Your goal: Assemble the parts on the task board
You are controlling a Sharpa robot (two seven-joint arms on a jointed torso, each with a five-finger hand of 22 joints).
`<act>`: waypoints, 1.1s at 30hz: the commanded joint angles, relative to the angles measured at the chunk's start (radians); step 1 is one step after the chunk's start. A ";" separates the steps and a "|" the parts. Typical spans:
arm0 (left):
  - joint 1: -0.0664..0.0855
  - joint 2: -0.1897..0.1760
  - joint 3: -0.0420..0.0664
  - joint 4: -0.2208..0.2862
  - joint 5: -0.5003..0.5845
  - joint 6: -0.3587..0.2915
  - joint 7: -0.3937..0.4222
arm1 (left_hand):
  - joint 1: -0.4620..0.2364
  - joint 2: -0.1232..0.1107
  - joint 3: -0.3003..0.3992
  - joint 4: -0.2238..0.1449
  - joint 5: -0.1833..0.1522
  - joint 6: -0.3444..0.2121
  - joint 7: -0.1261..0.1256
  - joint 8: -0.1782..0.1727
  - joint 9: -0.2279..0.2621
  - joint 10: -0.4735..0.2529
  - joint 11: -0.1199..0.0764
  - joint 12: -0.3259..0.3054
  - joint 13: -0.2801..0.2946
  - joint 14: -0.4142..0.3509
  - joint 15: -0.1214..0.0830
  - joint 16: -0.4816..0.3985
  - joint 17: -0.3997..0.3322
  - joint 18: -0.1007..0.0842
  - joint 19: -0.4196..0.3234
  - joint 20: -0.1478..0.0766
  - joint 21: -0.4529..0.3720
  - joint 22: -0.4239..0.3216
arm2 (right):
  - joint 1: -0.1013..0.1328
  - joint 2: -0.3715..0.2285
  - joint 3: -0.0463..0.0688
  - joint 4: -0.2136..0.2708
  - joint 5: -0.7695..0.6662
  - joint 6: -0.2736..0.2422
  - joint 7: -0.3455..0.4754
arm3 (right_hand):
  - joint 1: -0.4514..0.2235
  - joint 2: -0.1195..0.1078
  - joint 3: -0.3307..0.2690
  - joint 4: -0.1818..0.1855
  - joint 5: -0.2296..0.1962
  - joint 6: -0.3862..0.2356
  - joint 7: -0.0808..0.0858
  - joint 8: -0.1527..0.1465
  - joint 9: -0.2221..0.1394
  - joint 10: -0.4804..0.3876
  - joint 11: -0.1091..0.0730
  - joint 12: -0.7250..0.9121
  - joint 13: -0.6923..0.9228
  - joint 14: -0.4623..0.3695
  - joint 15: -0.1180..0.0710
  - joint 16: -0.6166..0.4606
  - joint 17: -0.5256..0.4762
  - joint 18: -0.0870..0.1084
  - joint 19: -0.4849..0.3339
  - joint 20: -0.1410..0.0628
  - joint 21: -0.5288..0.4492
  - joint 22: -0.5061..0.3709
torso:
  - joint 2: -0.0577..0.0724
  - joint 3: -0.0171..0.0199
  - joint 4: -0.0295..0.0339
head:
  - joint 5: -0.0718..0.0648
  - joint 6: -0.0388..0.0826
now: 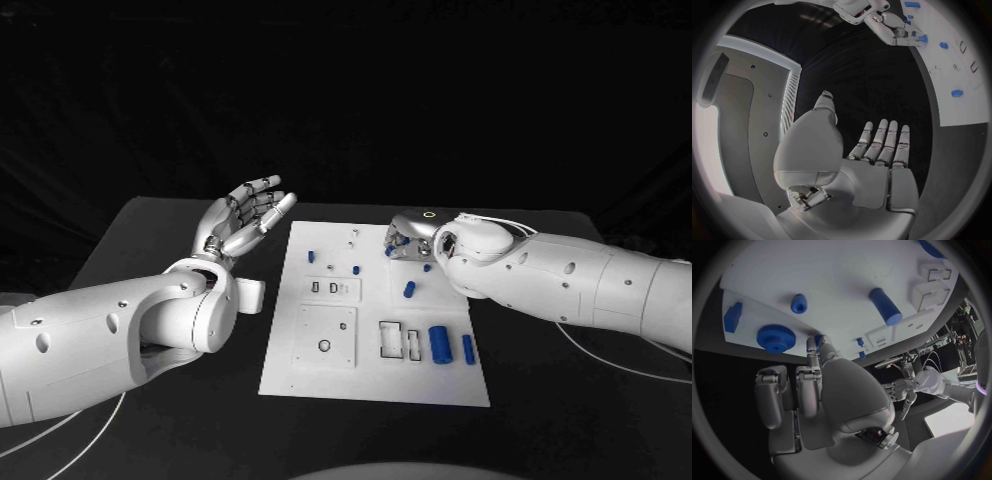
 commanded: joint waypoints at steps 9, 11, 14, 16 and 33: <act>0.001 0.005 0.001 -0.007 -0.001 0.003 0.009 | 0.001 0.012 0.008 0.000 -0.004 0.007 0.147 0.007 -0.001 0.007 0.003 0.005 -0.001 -0.003 0.003 0.000 -0.002 0.016 -0.010 -0.001 -0.004 -0.002 | 0.002 0.012 0.011 -0.008 0.095 -0.298 0.138 | 0.015 -0.003 0.012 0.001 0.007 0.038 0.000 0.010 0.018 0.019 0.001 -0.013 0.002 0.106 0.003 0.004 0.263 -0.014 0.105 -0.002 0.004 0.263 | 0.000 -0.0009 0.0001 | 0.010 0.006; 0.001 0.006 0.001 -0.008 -0.001 0.004 0.009 | 0.001 0.012 0.008 0.000 -0.004 0.007 0.147 0.007 -0.001 0.007 0.003 0.005 -0.001 -0.003 0.003 0.000 -0.002 0.016 -0.010 -0.001 -0.004 -0.002 | 0.003 0.022 0.014 -0.020 0.088 -0.301 0.143 | 0.015 -0.005 0.013 0.003 0.007 0.038 0.000 0.009 0.018 0.020 0.002 -0.015 0.001 0.106 0.005 0.004 0.263 -0.014 0.105 0.000 0.004 0.263 | 0.000 -0.0011 0.0014 | 0.011 0.007; 0.001 0.007 0.001 -0.008 -0.001 0.005 0.009 | 0.001 0.012 0.008 0.000 -0.004 0.007 0.147 0.007 -0.001 0.007 0.003 0.005 -0.001 -0.003 0.003 0.000 -0.002 0.016 -0.010 -0.001 -0.004 -0.002 | 0.005 0.037 0.018 -0.037 0.081 -0.298 0.146 | 0.015 -0.007 0.014 0.004 0.007 0.038 0.000 0.008 0.018 0.020 0.003 -0.018 0.001 0.106 0.007 0.004 0.263 -0.014 0.105 0.001 0.004 0.263 | 0.002 -0.0015 0.0032 | 0.013 0.009; 0.001 0.007 0.001 -0.008 -0.001 0.005 0.010 | 0.001 0.012 0.008 0.000 -0.004 0.007 0.147 0.007 -0.001 0.007 0.003 0.005 -0.001 -0.003 0.003 0.000 -0.002 0.016 -0.010 -0.001 -0.004 -0.002 | 0.005 0.049 0.021 -0.053 0.074 -0.294 0.149 | 0.015 -0.008 0.015 0.004 0.007 0.037 0.000 0.007 0.018 0.019 0.003 -0.019 0.001 0.106 0.007 0.004 0.263 -0.014 0.105 0.001 0.004 0.263 | 0.004 -0.0021 0.0046 | 0.013 0.011; 0.009 0.004 0.003 0.003 -0.001 0.001 0.010 | 0.003 0.013 0.010 0.000 -0.004 0.007 0.147 0.008 -0.002 0.008 0.003 0.006 -0.001 -0.003 0.003 0.001 -0.002 0.016 -0.009 0.000 -0.004 -0.002 | 0.007 0.137 0.031 -0.195 0.043 -0.252 0.145 | 0.018 -0.012 0.022 0.008 0.006 0.033 0.000 0.000 0.016 0.010 0.004 -0.024 0.000 0.106 0.007 0.004 0.263 -0.014 0.105 0.003 0.004 0.263 | 0.026 -0.0117 0.0235 | 0.019 0.023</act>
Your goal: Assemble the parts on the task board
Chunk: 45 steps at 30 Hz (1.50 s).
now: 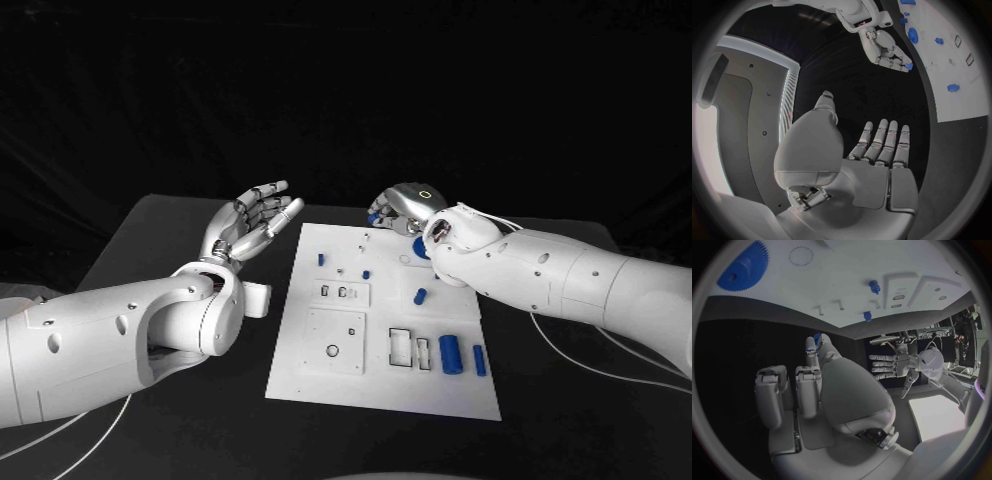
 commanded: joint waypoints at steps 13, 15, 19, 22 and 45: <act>0.013 -0.004 0.011 0.013 -0.001 0.001 0.008 | -0.001 0.008 0.004 0.000 -0.004 0.007 0.147 0.004 -0.001 0.004 0.000 0.006 -0.001 -0.003 0.003 0.001 -0.002 0.016 -0.009 0.000 -0.004 -0.001 | 0.010 0.004 0.003 -0.013 -0.046 0.107 -0.021 | 0.001 -0.003 0.010 0.010 -0.001 0.023 -0.008 -0.008 0.015 -0.009 0.002 -0.006 0.000 0.106 0.006 0.004 0.263 -0.014 0.105 0.003 0.004 0.263 | 0.023 -0.0122 0.0084 | -0.001 -0.002; 0.013 -0.005 0.012 0.014 -0.001 0.000 0.008 | -0.001 0.008 0.004 0.000 -0.004 0.007 0.147 0.004 -0.001 0.004 0.000 0.006 -0.001 -0.003 0.003 0.001 -0.001 0.016 -0.009 0.000 -0.004 -0.001 | 0.011 0.003 0.003 -0.011 -0.046 0.115 -0.023 | 0.000 -0.003 0.011 0.012 -0.002 0.022 -0.008 -0.009 0.014 -0.011 0.002 -0.006 0.000 0.106 0.005 0.004 0.263 -0.014 0.105 0.003 0.004 0.263 | 0.024 -0.0121 0.0087 | -0.001 -0.006; 0.014 -0.007 0.013 0.014 -0.001 0.000 0.008 | -0.001 0.008 0.004 0.000 -0.004 0.007 0.147 0.004 -0.001 0.004 0.000 0.006 -0.001 -0.003 0.003 0.001 -0.001 0.016 -0.009 0.000 -0.004 -0.001 | 0.012 0.004 0.003 -0.010 -0.047 0.128 -0.023 | 0.000 -0.004 0.011 0.014 -0.002 0.022 -0.009 -0.010 0.014 -0.012 0.001 -0.006 0.000 0.106 0.005 0.004 0.263 -0.014 0.105 0.003 0.004 0.263 | 0.021 -0.0119 0.0108 | -0.003 -0.009; 0.014 -0.007 0.014 0.014 -0.001 0.000 0.008 | -0.001 0.008 0.004 0.000 -0.004 0.007 0.147 0.004 -0.001 0.004 0.000 0.006 -0.001 -0.002 0.003 0.002 -0.001 0.016 -0.009 0.000 -0.004 -0.001 | 0.012 0.007 0.003 -0.013 -0.049 0.133 -0.024 | 0.000 -0.005 0.012 0.015 -0.002 0.021 -0.009 -0.011 0.014 -0.013 0.001 -0.006 0.000 0.106 0.004 0.004 0.263 -0.014 0.105 0.003 0.004 0.263 | 0.021 -0.0138 0.0124 | -0.004 -0.008; 0.014 -0.004 0.013 0.018 -0.001 -0.004 0.013 | -0.001 0.008 0.005 0.000 -0.004 0.009 0.147 0.006 -0.001 0.005 -0.001 0.007 -0.001 -0.002 0.003 0.002 -0.001 0.016 -0.010 0.000 -0.003 -0.001 | 0.003 0.060 0.003 -0.074 -0.062 0.144 -0.024 | 0.001 -0.007 0.019 0.020 -0.002 0.017 -0.012 -0.017 0.012 -0.022 -0.002 -0.006 0.000 0.106 0.001 0.004 0.263 -0.014 0.105 0.001 0.004 0.263 | 0.029 -0.0250 0.0272 | -0.020 -0.004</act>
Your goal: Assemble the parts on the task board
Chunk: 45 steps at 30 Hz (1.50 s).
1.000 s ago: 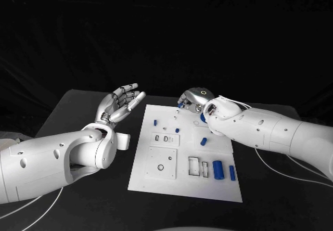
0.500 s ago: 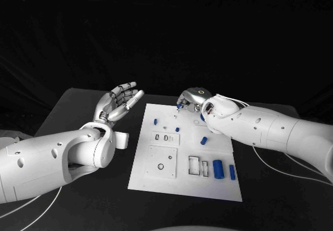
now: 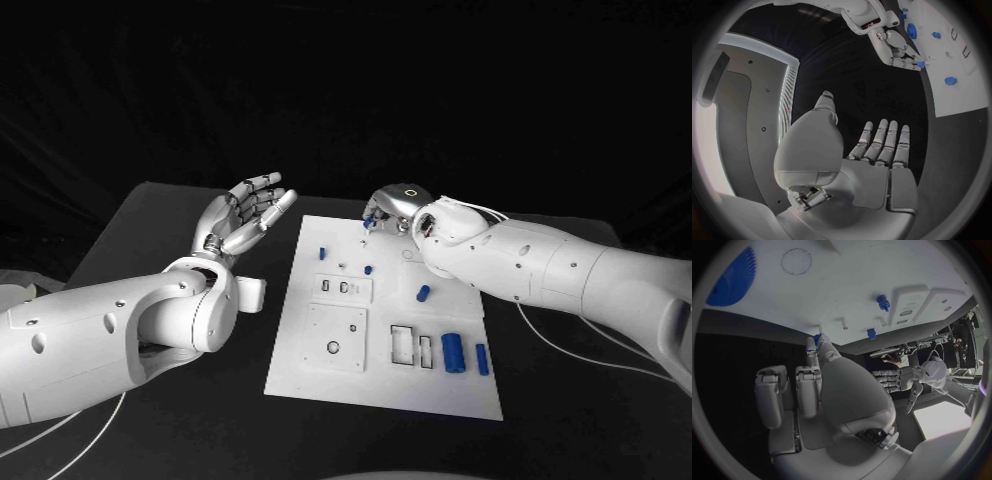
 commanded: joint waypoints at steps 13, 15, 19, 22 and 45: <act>0.002 0.001 -0.001 -0.005 -0.001 -0.002 0.011 | -0.001 0.009 0.005 0.000 -0.004 0.005 0.151 0.006 -0.001 0.005 -0.001 0.007 -0.001 -0.002 0.003 0.002 -0.001 0.016 -0.010 0.000 -0.003 -0.001 | -0.009 -0.009 -0.002 0.019 -0.029 0.002 -0.017 | 0.002 -0.001 0.001 0.005 0.001 0.014 -0.013 0.003 0.012 -0.009 -0.001 -0.002 0.002 0.106 0.001 0.004 0.263 -0.014 0.105 0.001 0.004 0.263 | 0.000 -0.0047 0.0069 | -0.008 0.006; 0.002 0.002 -0.003 -0.007 -0.001 -0.001 0.011 | -0.001 0.009 0.005 0.000 -0.004 0.005 0.151 0.006 -0.001 0.005 -0.001 0.007 -0.001 -0.002 0.003 0.002 -0.001 0.016 -0.010 0.000 -0.003 -0.001 | -0.009 -0.010 -0.002 0.023 -0.030 0.004 -0.017 | 0.001 -0.001 0.002 0.005 0.001 0.015 -0.012 0.003 0.012 -0.008 -0.001 -0.001 0.002 0.106 0.001 0.004 0.263 -0.014 0.105 0.001 0.004 0.263 | 0.000 -0.0049 0.0076 | -0.010 0.008; 0.002 0.004 -0.007 -0.010 -0.001 0.001 0.010 | -0.001 0.009 0.005 0.000 -0.004 0.005 0.151 0.006 -0.001 0.005 -0.001 0.007 -0.001 -0.002 0.003 0.002 -0.001 0.016 -0.010 0.000 -0.003 -0.001 | -0.009 -0.013 -0.002 0.030 -0.034 -0.002 -0.019 | 0.001 -0.001 0.002 0.006 0.001 0.016 -0.012 0.003 0.012 -0.007 -0.001 -0.001 0.002 0.106 0.001 0.004 0.263 -0.014 0.105 0.001 0.004 0.263 | 0.002 -0.0066 0.0102 | -0.016 0.013; 0.002 0.005 -0.008 -0.013 -0.001 0.002 0.010 | -0.001 0.010 0.006 0.000 -0.004 0.004 0.151 0.005 -0.002 0.005 -0.001 0.007 -0.001 -0.002 0.003 0.003 -0.001 0.016 -0.010 0.000 -0.003 -0.001 | -0.009 -0.017 -0.002 0.035 -0.036 -0.018 -0.020 | 0.001 0.000 0.003 0.007 0.001 0.016 -0.012 0.003 0.012 -0.007 -0.001 -0.001 0.003 0.106 0.001 0.004 0.263 -0.014 0.105 0.001 0.004 0.263 | 0.002 -0.0072 0.0098 | -0.019 0.016; 0.002 0.009 -0.010 -0.019 -0.001 0.004 0.009 | 0.000 0.012 0.007 0.000 -0.005 0.004 0.151 0.005 -0.003 0.005 -0.001 0.008 -0.001 -0.002 0.003 0.003 -0.001 0.016 -0.011 0.000 -0.003 -0.001 | 0.005 -0.072 -0.002 0.103 -0.019 0.012 -0.036 | 0.002 0.000 0.007 0.011 0.000 0.018 -0.011 0.002 0.012 -0.004 0.000 -0.001 0.003 0.106 0.002 0.004 0.263 -0.014 0.105 0.001 0.004 0.263 | 0.008 -0.0121 0.0172 | -0.032 0.019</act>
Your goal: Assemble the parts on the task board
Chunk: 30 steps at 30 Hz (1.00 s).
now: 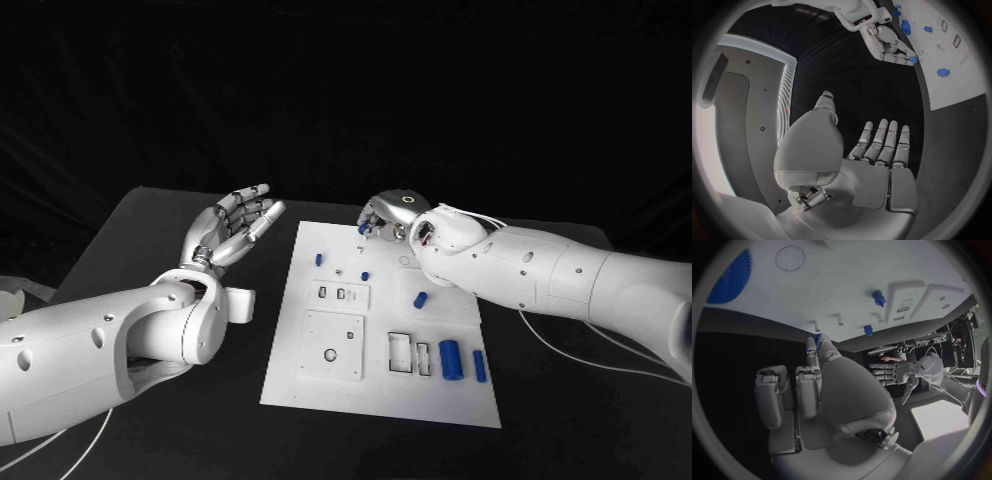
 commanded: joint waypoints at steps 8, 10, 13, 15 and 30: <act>0.002 0.004 0.001 0.000 -0.001 0.006 0.009 | 0.000 0.013 0.008 0.000 -0.005 0.004 0.151 0.005 -0.002 0.005 0.000 0.004 -0.002 -0.002 0.003 0.003 -0.001 0.016 -0.008 0.004 -0.003 -0.001 | 0.001 0.003 -0.001 -0.002 -0.047 0.067 -0.032 | 0.001 0.012 0.003 0.005 0.004 0.005 0.000 0.004 0.011 0.001 -0.001 0.003 -0.001 0.106 0.002 0.004 0.263 -0.014 0.105 0.001 0.004 0.263 | 0.002 -0.0019 0.0043 | -0.006 0.000; 0.002 0.003 0.001 0.001 -0.001 0.007 0.009 | 0.000 0.013 0.008 0.000 -0.005 0.004 0.151 0.005 -0.002 0.005 0.000 0.004 -0.002 -0.002 0.003 0.003 -0.001 0.016 -0.008 0.004 -0.003 -0.001 | 0.000 0.002 -0.001 0.000 -0.049 0.072 -0.034 | 0.000 0.012 0.003 0.006 0.004 0.005 0.000 0.004 0.011 0.001 -0.001 0.003 -0.001 0.106 0.002 0.004 0.263 -0.014 0.105 0.001 0.004 0.263 | 0.003 -0.0020 0.0041 | -0.006 0.000; 0.002 0.003 0.001 0.000 -0.001 0.007 0.008 | 0.000 0.013 0.008 0.000 -0.005 0.004 0.151 0.005 -0.002 0.005 0.000 0.004 -0.002 -0.002 0.003 0.003 -0.001 0.016 -0.008 0.004 -0.003 -0.001 | 0.000 0.002 -0.001 0.002 -0.050 0.079 -0.036 | 0.000 0.012 0.003 0.006 0.004 0.005 0.000 0.004 0.011 0.001 -0.001 0.003 -0.001 0.106 0.002 0.004 0.263 -0.014 0.105 0.001 0.004 0.263 | 0.002 -0.0021 0.0037 | -0.007 -0.002; 0.002 0.003 0.001 -0.001 -0.001 0.007 0.007 | 0.000 0.013 0.008 0.000 -0.005 0.004 0.151 0.005 -0.002 0.005 0.000 0.004 -0.002 -0.002 0.003 0.003 -0.001 0.016 -0.008 0.004 -0.003 -0.001 | -0.001 0.002 -0.001 0.003 -0.051 0.084 -0.039 | 0.000 0.012 0.003 0.006 0.004 0.005 0.000 0.004 0.011 0.001 -0.001 0.003 -0.001 0.106 0.002 0.004 0.263 -0.014 0.105 0.001 0.004 0.263 | 0.002 -0.0026 0.0040 | -0.008 -0.002; 0.002 0.000 0.001 -0.001 -0.001 0.006 0.006 | 0.001 0.015 0.009 0.000 -0.005 0.003 0.151 0.005 -0.003 0.005 0.000 0.004 -0.002 -0.002 0.003 0.004 -0.002 0.016 -0.009 0.004 -0.004 -0.001 | -0.002 0.007 -0.001 -0.010 -0.062 0.101 -0.061 | 0.001 0.010 0.005 0.008 0.004 0.003 0.001 0.002 0.010 -0.002 0.000 0.002 -0.001 0.106 0.002 0.004 0.263 -0.014 0.105 0.001 0.004 0.263 | 0.002 -0.0045 0.0074 | -0.013 -0.001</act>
